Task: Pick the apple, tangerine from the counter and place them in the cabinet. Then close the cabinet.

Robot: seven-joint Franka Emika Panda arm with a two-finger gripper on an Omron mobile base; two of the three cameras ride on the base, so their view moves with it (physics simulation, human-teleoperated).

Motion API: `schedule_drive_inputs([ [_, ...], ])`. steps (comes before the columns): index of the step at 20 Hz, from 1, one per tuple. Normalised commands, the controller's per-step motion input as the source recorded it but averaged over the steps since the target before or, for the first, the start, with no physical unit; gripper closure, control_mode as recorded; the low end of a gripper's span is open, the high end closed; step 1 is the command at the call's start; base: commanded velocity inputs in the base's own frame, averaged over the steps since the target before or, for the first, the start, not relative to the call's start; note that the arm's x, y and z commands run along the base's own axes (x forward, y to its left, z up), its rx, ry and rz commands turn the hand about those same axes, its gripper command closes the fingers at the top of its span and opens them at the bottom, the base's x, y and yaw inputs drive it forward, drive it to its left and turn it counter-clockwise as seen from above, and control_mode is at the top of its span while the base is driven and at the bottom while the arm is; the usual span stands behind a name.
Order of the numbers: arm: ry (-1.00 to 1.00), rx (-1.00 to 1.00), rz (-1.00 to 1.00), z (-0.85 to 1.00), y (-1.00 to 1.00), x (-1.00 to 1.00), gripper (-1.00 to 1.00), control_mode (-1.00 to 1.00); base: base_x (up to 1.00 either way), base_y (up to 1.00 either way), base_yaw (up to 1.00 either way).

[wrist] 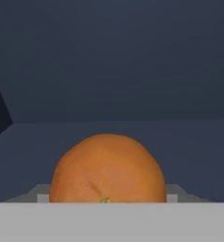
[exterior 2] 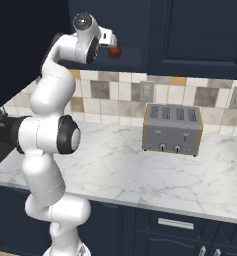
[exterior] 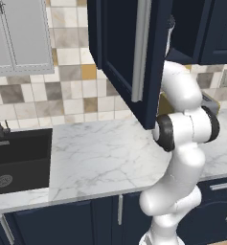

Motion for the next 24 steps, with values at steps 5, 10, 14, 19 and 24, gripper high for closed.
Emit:
schedule_drive_inputs([
  [5, 0.09, 0.00, 0.00, -0.15, 0.12, 0.78, -1.00, -1.00, 0.00, 0.00, 0.00],
  [10, 0.02, 0.02, 0.00, -0.46, 0.01, 0.07, -1.00, -1.00, 0.00, 0.00, 0.00],
  [14, -0.04, 0.00, 0.00, -0.02, -0.05, -0.15, -1.00, -1.00, 0.00, 0.00, 0.00],
  [19, -0.13, 0.00, 0.00, -0.14, 0.00, -0.28, -1.00, -1.00, 0.00, 0.00, 0.00],
  [24, -0.14, 0.00, 0.00, -0.21, 0.00, -0.85, -1.00, -1.00, 0.00, 0.00, 0.00],
])
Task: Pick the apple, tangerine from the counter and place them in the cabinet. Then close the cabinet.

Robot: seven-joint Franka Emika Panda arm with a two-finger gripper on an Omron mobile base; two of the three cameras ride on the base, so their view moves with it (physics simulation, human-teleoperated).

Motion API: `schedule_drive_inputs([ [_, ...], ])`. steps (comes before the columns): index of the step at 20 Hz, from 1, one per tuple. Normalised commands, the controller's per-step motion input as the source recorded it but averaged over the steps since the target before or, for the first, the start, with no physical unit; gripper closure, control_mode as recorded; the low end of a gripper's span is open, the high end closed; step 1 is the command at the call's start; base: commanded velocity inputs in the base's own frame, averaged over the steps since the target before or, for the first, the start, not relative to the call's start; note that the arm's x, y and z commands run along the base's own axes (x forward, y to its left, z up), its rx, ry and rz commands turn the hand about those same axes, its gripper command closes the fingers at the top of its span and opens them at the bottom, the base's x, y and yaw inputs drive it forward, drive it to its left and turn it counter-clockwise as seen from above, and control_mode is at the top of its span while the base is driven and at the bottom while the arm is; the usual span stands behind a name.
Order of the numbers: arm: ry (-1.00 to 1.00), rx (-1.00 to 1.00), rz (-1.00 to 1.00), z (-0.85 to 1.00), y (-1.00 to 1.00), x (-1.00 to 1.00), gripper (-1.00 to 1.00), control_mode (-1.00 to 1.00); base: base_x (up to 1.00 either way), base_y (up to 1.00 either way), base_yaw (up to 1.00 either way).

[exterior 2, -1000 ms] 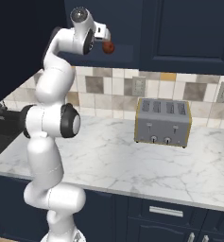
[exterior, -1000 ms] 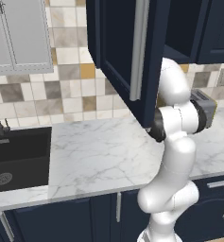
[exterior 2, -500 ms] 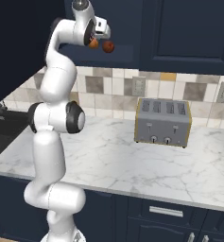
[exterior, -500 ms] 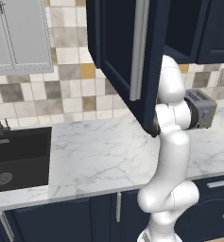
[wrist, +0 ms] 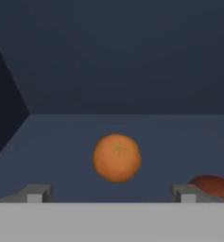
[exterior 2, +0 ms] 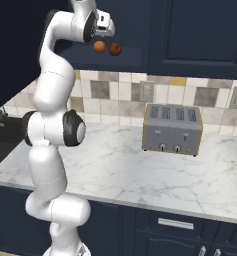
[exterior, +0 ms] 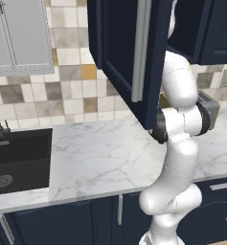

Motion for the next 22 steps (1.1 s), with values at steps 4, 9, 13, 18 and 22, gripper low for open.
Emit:
schedule_drive_inputs([
  [4, -0.05, 0.00, 0.00, -0.43, 0.00, -1.00, -1.00, -1.00, 0.00, 0.00, 0.00],
  [9, -0.09, 0.00, 0.00, -0.46, 0.00, -1.00, -1.00, -1.00, 0.00, 0.00, 0.00],
  [13, -0.14, 0.00, 0.00, -0.14, 0.00, -1.00, -1.00, -1.00, 0.00, 0.00, 0.00],
  [18, -0.10, 0.00, 0.00, 0.09, 0.00, -1.00, -1.00, -1.00, 0.00, 0.00, 0.00],
  [22, 0.00, 0.00, 0.00, 0.31, -0.01, -1.00, -1.00, -1.00, 0.00, 0.00, 0.00],
])
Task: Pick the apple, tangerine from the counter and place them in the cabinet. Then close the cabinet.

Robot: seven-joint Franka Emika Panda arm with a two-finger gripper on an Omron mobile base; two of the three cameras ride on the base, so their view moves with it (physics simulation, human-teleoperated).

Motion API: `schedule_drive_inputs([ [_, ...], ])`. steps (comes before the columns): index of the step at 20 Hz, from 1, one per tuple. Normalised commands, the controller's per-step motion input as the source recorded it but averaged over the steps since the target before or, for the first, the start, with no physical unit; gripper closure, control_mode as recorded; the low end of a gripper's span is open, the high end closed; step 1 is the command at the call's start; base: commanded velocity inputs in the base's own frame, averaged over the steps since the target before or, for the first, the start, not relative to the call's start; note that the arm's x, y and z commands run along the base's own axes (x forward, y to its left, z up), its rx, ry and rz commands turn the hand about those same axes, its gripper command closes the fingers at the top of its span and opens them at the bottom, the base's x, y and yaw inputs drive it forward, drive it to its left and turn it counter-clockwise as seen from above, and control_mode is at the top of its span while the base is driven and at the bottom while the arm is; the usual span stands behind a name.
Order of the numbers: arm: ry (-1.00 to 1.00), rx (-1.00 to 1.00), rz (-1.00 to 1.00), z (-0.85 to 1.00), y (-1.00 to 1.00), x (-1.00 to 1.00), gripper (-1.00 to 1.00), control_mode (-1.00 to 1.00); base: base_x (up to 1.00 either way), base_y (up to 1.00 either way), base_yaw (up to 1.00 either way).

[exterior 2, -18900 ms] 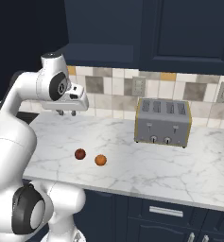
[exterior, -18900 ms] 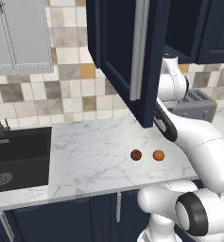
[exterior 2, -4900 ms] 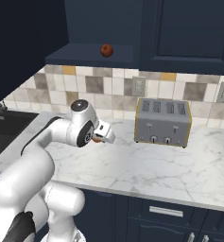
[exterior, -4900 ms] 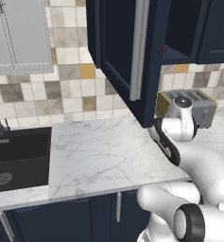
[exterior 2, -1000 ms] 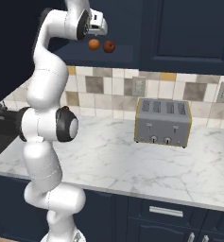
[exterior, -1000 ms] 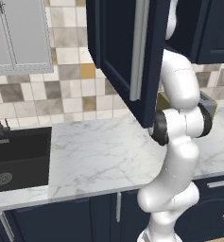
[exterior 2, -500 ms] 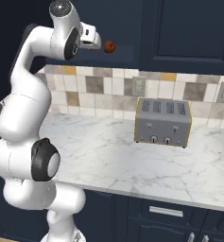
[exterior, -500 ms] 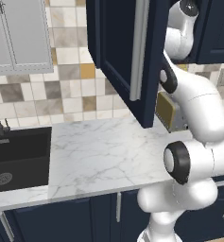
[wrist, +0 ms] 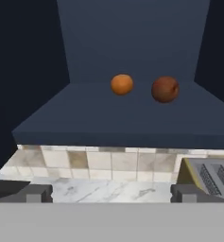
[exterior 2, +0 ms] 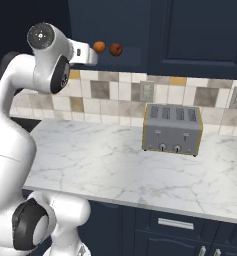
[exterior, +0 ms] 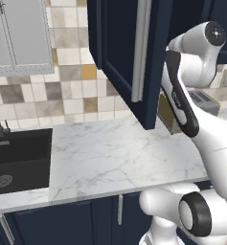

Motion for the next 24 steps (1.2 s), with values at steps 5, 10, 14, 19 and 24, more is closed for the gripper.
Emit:
schedule_drive_inputs([
  [5, 0.00, 0.00, 0.00, 0.51, -0.01, -1.00, -1.00, -1.00, 0.00, 0.00, 0.00],
  [10, 0.00, 0.00, 0.00, 0.48, 0.00, -1.00, -1.00, -1.00, 0.00, 0.00, 0.00],
  [14, 0.00, 0.00, 0.00, 0.25, 0.00, -1.00, -1.00, -1.00, 0.00, 0.00, 0.00],
  [19, 0.00, -0.09, 0.01, -0.06, 0.25, -1.00, -1.00, -1.00, 0.00, 0.00, 0.00],
  [24, -0.03, -0.20, 0.02, -0.09, 0.52, -1.00, -1.00, -1.00, 0.00, 0.00, 0.00],
])
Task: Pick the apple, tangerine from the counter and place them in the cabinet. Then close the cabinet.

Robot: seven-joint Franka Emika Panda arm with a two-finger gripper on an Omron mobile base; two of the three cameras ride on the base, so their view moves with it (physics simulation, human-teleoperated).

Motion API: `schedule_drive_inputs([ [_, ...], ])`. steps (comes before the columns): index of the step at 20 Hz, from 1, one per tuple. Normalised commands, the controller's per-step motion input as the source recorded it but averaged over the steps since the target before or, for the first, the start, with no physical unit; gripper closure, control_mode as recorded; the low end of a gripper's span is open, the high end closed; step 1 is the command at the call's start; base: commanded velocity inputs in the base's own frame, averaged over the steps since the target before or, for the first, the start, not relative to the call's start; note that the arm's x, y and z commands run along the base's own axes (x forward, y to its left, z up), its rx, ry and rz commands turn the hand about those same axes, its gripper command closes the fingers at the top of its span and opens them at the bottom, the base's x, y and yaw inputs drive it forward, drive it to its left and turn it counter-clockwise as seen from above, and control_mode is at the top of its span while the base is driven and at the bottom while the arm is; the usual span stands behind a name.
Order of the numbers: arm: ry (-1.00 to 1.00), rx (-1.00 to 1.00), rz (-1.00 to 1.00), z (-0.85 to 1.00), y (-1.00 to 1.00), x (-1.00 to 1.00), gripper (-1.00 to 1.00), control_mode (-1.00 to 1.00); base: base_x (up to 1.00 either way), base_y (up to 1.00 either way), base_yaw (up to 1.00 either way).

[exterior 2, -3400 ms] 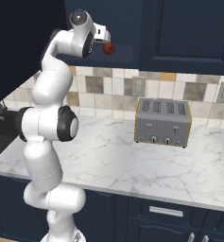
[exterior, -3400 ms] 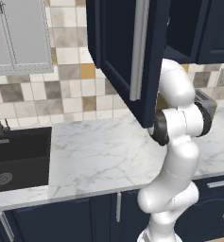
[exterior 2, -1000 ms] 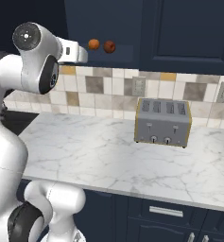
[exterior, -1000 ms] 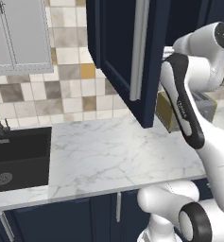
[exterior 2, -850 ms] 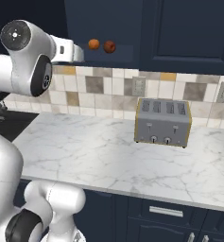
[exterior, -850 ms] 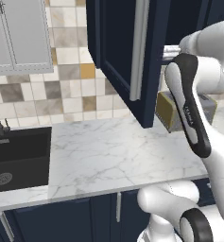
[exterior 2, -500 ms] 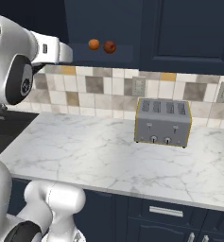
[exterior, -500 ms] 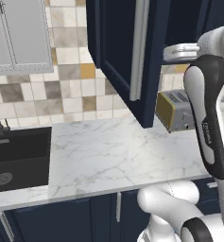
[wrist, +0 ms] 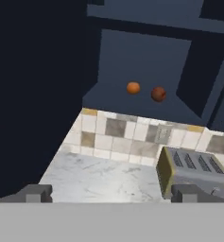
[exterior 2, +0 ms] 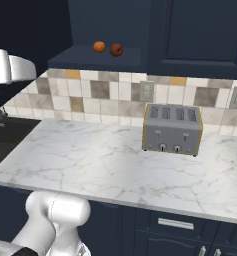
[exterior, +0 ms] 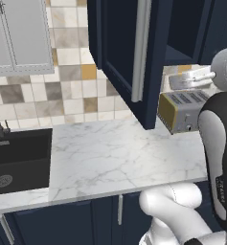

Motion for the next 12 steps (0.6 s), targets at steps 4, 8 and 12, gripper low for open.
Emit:
schedule_drive_inputs([
  [4, -0.11, -0.23, 0.06, 0.00, 0.53, -1.00, -1.00, -1.00, 0.00, 0.00, 0.00],
  [8, -0.14, -0.25, 0.09, 0.00, 0.48, -1.00, -1.00, -1.00, 0.00, 0.00, 0.00],
  [12, -0.10, -0.29, 0.12, -0.01, 0.61, -0.84, -1.00, -1.00, 0.00, 0.00, 0.00],
])
